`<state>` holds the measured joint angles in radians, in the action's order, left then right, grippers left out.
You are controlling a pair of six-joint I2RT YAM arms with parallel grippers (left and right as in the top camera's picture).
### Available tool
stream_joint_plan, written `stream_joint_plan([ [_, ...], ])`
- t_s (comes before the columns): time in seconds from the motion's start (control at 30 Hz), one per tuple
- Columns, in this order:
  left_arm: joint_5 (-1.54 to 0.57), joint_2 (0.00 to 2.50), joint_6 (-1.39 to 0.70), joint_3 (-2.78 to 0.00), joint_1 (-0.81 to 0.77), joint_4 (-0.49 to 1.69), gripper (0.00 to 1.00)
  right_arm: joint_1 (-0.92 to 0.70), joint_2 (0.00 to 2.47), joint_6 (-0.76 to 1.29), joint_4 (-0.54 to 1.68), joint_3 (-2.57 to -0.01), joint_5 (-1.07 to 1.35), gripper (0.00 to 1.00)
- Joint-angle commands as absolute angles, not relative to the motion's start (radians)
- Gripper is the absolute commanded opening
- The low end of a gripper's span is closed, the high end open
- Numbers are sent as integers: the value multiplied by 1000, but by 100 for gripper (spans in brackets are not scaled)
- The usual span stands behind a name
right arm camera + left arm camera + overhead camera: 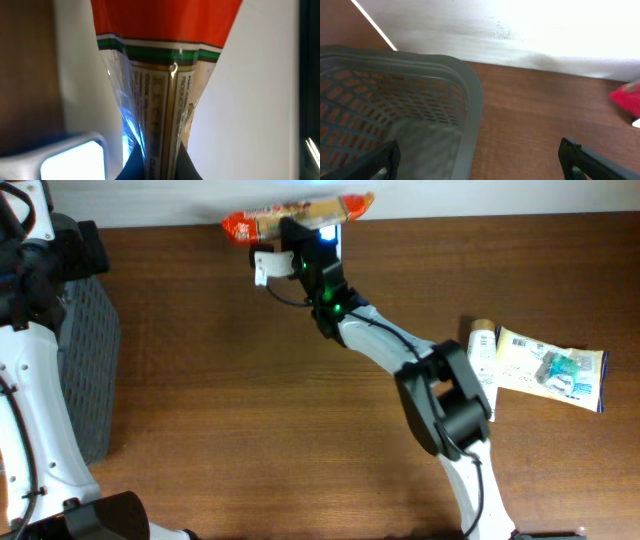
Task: Scan the item barcode
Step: 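Hold the sausage pack barcode against the scanner window, then place the sausage pack on the pile at right and release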
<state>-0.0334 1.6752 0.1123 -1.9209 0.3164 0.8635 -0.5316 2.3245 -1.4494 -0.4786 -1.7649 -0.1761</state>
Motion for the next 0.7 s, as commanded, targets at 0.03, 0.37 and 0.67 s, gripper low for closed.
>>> stream_joint_plan([
  [0.03, -37, 1660, 126, -1932, 317, 859, 99, -531, 1990, -1146, -51, -1804, -347, 4],
  [0.37, -37, 1660, 126, -1932, 317, 859, 99, -152, 1737, 98, 1208, -1781, -1, 4],
  [0.67, -37, 1660, 126, -1932, 317, 859, 99, 147, 1892, -68, 916, -1535, -143, 58],
])
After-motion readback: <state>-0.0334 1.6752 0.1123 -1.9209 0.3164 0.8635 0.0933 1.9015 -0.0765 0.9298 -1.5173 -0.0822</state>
